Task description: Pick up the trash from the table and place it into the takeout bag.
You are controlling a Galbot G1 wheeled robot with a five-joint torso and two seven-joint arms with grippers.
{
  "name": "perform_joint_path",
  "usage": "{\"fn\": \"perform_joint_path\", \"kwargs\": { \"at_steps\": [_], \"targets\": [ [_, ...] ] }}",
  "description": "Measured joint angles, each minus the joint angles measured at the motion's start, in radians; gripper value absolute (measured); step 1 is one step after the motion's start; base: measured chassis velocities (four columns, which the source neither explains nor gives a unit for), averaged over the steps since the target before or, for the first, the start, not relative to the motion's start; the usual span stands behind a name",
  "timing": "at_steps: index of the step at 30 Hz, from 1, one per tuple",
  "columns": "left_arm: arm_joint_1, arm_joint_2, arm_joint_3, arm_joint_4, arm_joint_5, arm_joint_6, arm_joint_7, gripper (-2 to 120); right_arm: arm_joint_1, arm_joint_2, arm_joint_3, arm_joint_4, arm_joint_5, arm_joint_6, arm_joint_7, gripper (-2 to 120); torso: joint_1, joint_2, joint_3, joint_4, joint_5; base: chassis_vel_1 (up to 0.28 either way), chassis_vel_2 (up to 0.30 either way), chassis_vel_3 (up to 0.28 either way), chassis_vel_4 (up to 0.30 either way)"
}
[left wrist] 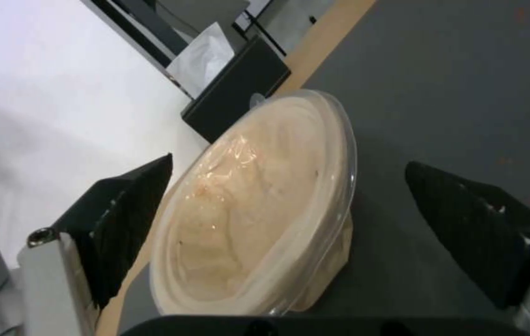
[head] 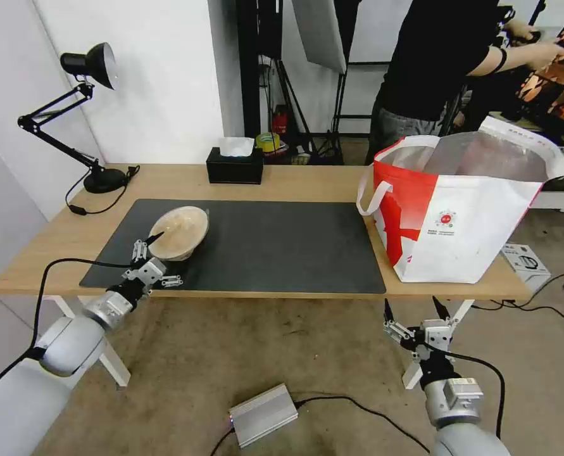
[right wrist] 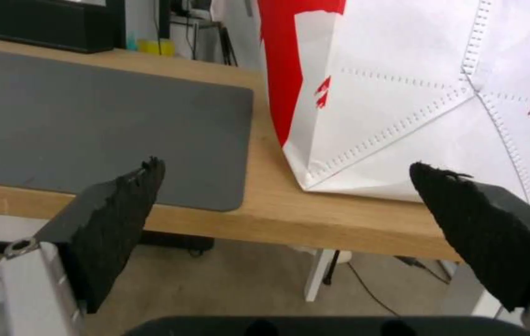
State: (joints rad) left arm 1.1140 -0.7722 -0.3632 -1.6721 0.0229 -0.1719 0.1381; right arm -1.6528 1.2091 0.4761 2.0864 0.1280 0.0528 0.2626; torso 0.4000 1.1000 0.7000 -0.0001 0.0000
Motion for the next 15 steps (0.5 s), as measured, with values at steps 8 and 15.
{"fn": "perform_joint_path", "kwargs": {
  "at_steps": [8, 15],
  "targets": [
    [-0.016, -0.001, 0.011, 0.032, 0.005, -0.003, 0.001, 100, 0.000, 0.003, 0.000, -0.005, -0.001, 0.000, 0.000, 100, 0.000, 0.000, 0.000, 0.0001, 0.0000, 0.000, 0.000, 0.000, 0.000],
    [-0.037, -0.001, 0.018, 0.074, 0.011, -0.020, 0.004, 100, 0.002, 0.006, -0.001, -0.010, -0.002, 0.000, 0.000, 100, 0.000, 0.000, 0.000, 0.0001, 0.0000, 0.000, 0.000, 0.000, 0.000]
  ]
}}
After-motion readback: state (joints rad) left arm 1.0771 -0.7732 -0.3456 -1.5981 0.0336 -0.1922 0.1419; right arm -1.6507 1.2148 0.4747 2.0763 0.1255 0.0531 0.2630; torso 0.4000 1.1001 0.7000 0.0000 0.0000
